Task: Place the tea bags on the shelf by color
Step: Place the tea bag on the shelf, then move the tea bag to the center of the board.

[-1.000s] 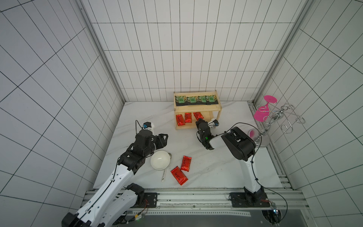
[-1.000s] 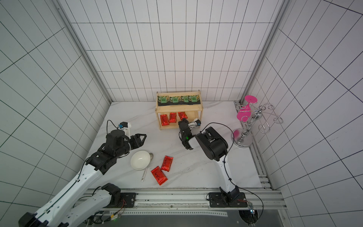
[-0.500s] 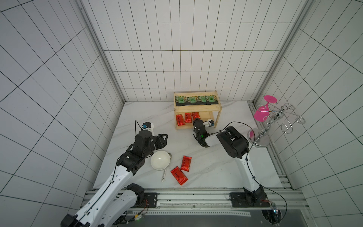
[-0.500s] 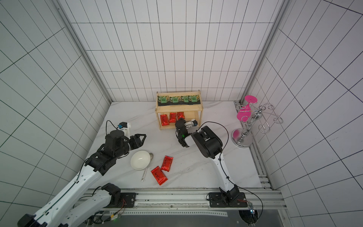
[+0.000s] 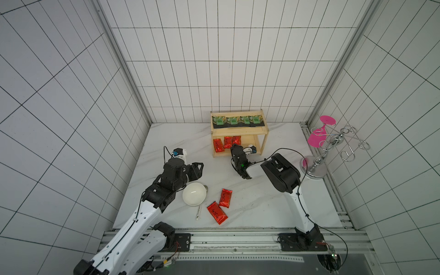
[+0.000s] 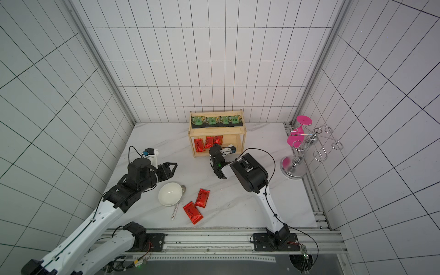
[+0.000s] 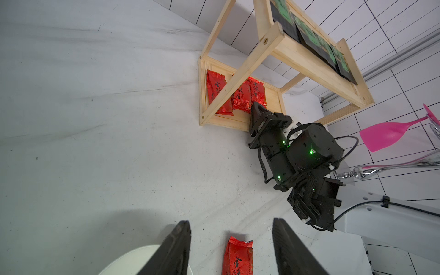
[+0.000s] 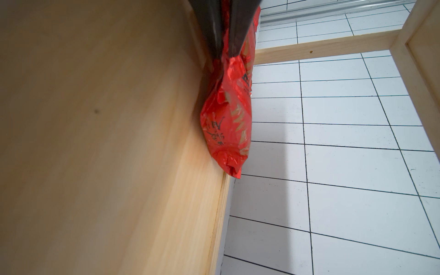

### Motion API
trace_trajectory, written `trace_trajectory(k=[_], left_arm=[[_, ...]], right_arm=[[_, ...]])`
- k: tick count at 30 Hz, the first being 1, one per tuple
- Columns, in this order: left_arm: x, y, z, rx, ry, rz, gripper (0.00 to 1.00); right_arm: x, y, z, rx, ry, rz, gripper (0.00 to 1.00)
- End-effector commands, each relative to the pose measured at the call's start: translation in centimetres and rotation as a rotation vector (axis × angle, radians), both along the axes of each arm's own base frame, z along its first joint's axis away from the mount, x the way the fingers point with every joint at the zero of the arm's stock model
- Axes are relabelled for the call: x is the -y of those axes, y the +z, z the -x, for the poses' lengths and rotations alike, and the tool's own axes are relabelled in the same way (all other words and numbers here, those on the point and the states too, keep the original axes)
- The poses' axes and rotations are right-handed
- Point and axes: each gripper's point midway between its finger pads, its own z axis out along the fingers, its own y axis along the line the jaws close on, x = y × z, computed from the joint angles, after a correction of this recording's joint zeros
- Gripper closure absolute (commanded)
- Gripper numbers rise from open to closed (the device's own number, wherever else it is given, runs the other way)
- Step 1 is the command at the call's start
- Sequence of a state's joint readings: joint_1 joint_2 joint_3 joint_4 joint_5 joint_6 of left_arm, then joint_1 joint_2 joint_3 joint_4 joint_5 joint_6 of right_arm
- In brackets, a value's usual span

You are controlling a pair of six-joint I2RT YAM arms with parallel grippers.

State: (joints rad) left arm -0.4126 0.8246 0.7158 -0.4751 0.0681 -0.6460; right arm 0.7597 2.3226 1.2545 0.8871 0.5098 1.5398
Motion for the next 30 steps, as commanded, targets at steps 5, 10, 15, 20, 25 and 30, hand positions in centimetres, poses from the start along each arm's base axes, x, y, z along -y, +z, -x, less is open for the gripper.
trace_trajectory(k=[5,10,15,20,25,30], left_arm=[[0.1,0.1,0.0,0.024,-0.008,-0.004,0.42],[0.1,0.2,0.0,0.027,-0.007,0.0,0.42],[0.4,0.7,0.2,0.036,-0.021,0.018,0.42],[0.6,0.8,0.6,0.032,-0.033,0.037,0.42],[0.9,0.4,1.0,0.011,-0.05,0.058,0.42],[1.3,0.5,1.5,0.013,-0.075,0.087,0.42]], right_arm=[[0.1,0.5,0.8,0.003,0.033,0.006,0.81],[0.7,4.6,1.9,0.069,0.121,0.05,0.64],[1.1,8.1,6.5,0.091,0.332,0.243,0.58],[2.5,6.6,14.4,-0.101,0.561,0.634,0.56],[2.4,5.2,22.1,-0.159,0.751,1.035,0.51],[-0.7,2.3,28.7,-0.101,0.983,1.346,0.37]])
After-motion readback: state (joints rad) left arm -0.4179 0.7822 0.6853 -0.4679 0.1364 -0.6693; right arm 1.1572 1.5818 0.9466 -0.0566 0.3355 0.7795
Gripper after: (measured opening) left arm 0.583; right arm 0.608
